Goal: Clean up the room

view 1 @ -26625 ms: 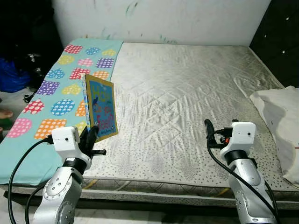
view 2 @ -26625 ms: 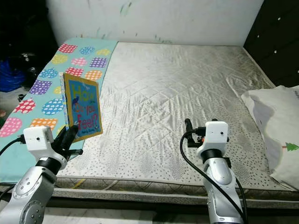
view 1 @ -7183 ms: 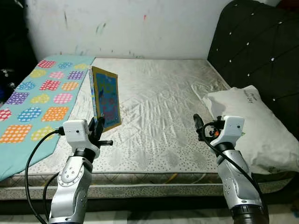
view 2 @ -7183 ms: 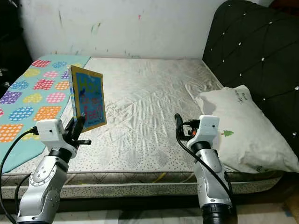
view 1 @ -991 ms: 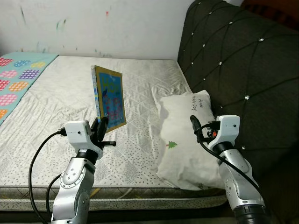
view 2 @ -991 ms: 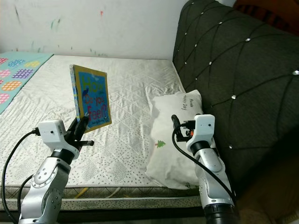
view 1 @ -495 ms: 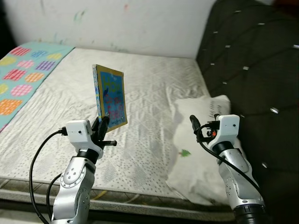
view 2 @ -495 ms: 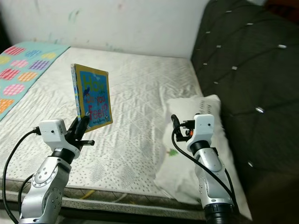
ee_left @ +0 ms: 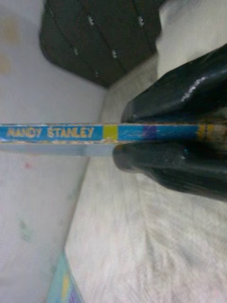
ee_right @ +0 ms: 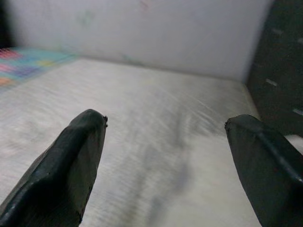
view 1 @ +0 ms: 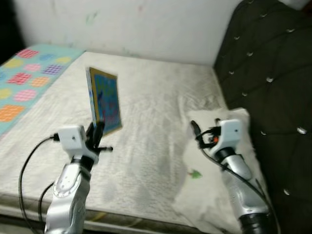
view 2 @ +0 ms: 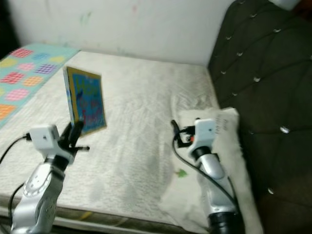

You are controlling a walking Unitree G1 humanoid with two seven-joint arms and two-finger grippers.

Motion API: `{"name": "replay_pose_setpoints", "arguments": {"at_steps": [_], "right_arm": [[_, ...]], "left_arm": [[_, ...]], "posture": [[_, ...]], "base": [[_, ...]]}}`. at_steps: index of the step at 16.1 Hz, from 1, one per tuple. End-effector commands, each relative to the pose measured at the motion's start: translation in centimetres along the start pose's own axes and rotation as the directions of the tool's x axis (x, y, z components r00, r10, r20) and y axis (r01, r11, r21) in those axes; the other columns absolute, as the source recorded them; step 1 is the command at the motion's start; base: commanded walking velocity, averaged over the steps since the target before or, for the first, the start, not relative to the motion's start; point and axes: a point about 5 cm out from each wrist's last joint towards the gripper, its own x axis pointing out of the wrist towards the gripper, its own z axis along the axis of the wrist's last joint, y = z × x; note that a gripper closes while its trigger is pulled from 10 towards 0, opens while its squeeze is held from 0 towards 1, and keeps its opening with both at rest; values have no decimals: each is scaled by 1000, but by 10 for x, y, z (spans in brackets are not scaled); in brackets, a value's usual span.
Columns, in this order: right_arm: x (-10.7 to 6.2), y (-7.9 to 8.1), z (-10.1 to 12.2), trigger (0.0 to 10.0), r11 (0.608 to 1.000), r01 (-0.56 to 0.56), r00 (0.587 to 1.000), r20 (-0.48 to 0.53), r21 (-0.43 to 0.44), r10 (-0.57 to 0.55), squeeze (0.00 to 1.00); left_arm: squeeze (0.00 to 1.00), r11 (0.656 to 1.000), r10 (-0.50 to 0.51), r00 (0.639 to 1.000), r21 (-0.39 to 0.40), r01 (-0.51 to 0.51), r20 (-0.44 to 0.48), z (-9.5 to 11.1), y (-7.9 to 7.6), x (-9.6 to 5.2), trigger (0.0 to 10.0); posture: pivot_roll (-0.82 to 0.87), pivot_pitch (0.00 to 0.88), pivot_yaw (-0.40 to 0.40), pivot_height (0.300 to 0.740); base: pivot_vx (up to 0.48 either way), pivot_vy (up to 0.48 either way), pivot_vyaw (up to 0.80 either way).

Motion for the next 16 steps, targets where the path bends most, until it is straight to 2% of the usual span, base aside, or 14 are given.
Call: {"name": "replay_pose_setpoints", "arguments": {"at_steps": [1, 5, 10, 16], "right_arm": [[3, 1, 6, 10000, 1000, 1, 1000, 20, 3, -1, 0], [4, 1, 6, 10000, 1000, -3, 1000, 19, 0, 3, 0], [4, 1, 4, 10000, 1000, 0, 1000, 8, 18, 0, 0], [3, 0, 4, 10000, 1000, 4, 1000, 7, 17, -4, 0]], "left_arm": [[0, 1000, -28, 999, 7, 28, 43, 10, -4, 4, 10000], [0, 1000, -23, 999, 6, 23, 35, 8, -4, 4, 10000], [0, 998, 64, 998, -14, -64, 5, 5, 8, 0, 10000], [0, 999, 33, 999, -28, -33, 14, 7, 4, 1, 10000]], "posture": [[-10, 2, -43, 740], [-9, 0, -44, 740], [-3, 0, -46, 740], [-7, 6, -43, 740]], "base": [[0, 0, 0], [0, 0, 0], [0, 0, 0], [0, 429, 0]]}}
